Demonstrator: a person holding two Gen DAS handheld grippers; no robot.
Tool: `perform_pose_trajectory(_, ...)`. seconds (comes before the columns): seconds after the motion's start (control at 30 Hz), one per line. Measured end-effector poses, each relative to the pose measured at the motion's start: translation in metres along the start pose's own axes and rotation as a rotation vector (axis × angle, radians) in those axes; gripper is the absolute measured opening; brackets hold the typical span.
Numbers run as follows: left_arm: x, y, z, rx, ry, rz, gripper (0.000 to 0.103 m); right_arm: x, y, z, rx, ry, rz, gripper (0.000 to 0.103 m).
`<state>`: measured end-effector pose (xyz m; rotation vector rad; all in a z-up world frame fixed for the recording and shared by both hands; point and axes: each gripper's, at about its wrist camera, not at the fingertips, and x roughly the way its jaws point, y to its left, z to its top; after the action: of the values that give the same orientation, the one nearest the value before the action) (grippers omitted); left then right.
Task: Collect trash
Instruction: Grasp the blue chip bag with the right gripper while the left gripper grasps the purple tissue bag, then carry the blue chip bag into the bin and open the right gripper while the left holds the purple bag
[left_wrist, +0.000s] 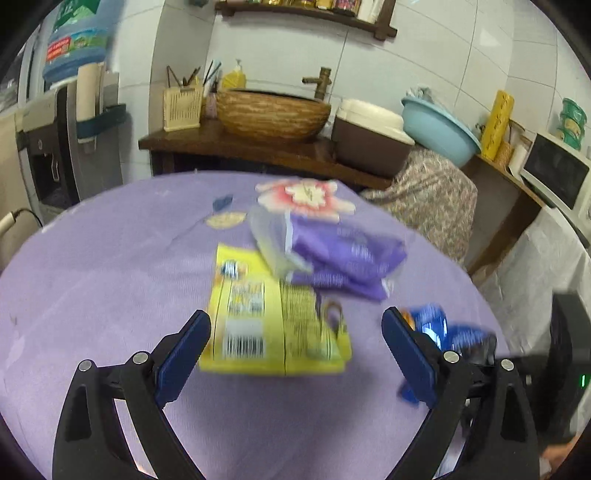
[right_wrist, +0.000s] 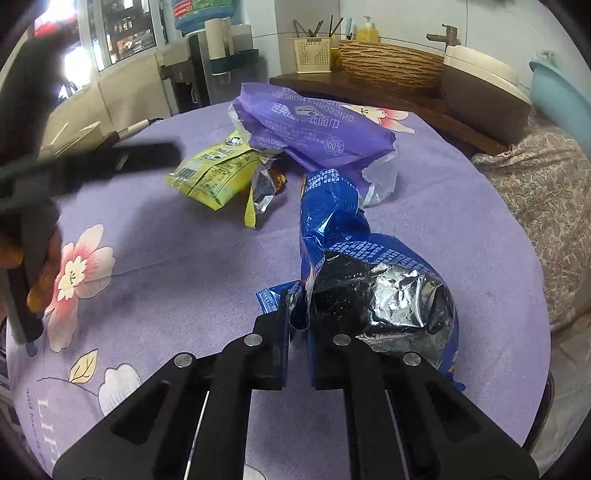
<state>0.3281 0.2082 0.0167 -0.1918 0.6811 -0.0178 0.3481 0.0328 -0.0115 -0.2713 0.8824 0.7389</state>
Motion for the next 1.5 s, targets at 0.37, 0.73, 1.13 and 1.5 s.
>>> perform_pose_trajectory(0.37,0.026,-0.018,0.051,-0.085,0.007,0.014,0.095,0.008,-0.004,-0.006,0.002,0.008,0.017,0.008)
perform_pose_trajectory(0.73,0.076,-0.011,0.051,-0.122,0.189,0.146,0.079,0.006,0.002,-0.014,-0.027,-0.007,0.003,0.008)
perform_pose_trajectory(1.13,0.072,-0.008,0.030,-0.077,0.183,0.186,0.016,0.001,0.006,-0.019,-0.021,-0.018,-0.006,0.008)
perform_pose_trajectory(1.5,0.013,-0.022,0.011,-0.050,0.044,0.055,0.016,-0.030,0.009,-0.039,-0.019,-0.081,0.015,0.008)
